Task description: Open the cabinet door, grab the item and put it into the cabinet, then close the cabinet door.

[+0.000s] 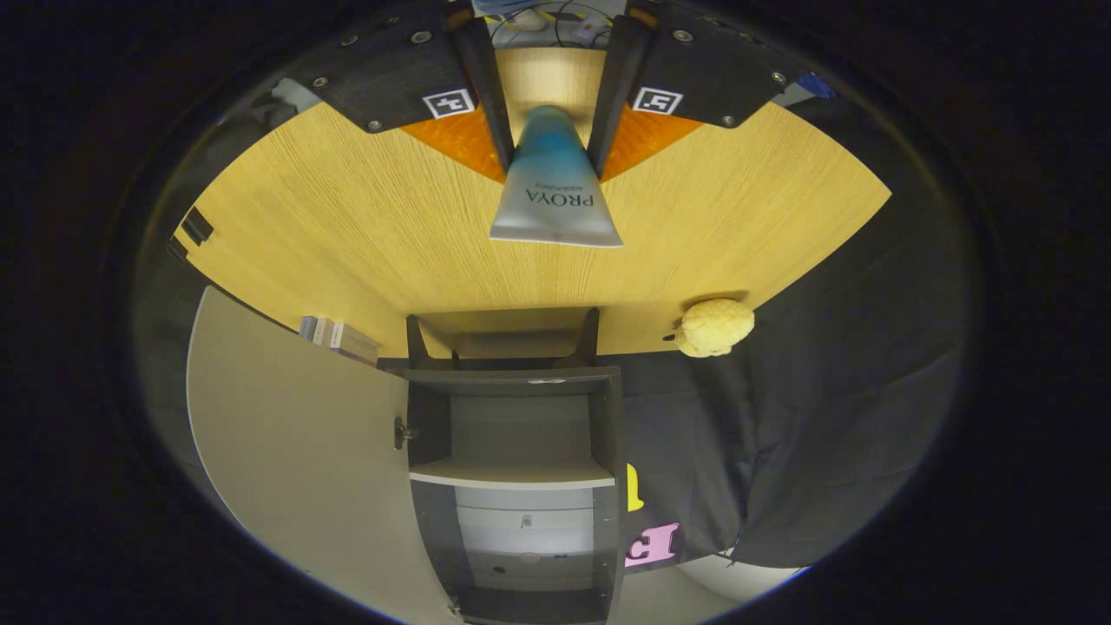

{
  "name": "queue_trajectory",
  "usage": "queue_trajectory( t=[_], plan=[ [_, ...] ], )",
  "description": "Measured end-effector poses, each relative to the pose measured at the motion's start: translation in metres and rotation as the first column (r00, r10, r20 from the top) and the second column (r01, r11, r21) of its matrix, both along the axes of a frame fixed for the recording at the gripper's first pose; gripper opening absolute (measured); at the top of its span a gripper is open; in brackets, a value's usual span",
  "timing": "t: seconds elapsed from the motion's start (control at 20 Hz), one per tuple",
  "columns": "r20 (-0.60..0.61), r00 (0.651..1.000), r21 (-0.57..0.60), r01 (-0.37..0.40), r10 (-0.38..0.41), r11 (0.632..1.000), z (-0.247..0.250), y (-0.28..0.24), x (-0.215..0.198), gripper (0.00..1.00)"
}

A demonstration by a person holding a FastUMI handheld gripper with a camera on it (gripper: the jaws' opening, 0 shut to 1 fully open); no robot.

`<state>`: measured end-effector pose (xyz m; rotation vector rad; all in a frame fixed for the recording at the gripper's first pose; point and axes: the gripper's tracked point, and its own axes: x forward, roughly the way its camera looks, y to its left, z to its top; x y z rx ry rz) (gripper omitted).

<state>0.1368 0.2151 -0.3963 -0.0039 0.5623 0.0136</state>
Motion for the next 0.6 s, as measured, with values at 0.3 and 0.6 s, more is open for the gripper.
queue_trajectory(
  t=[0.3,0.6],
  plan=[
    [0.029,0.999,0.008,-0.019,0.019,1.0,0.03,-0.004,0.016,0.52],
    [0.079,0.996,0.017,-0.03,0.029,0.999,0.073,-0.01,0.036,0.52]
  ],
)
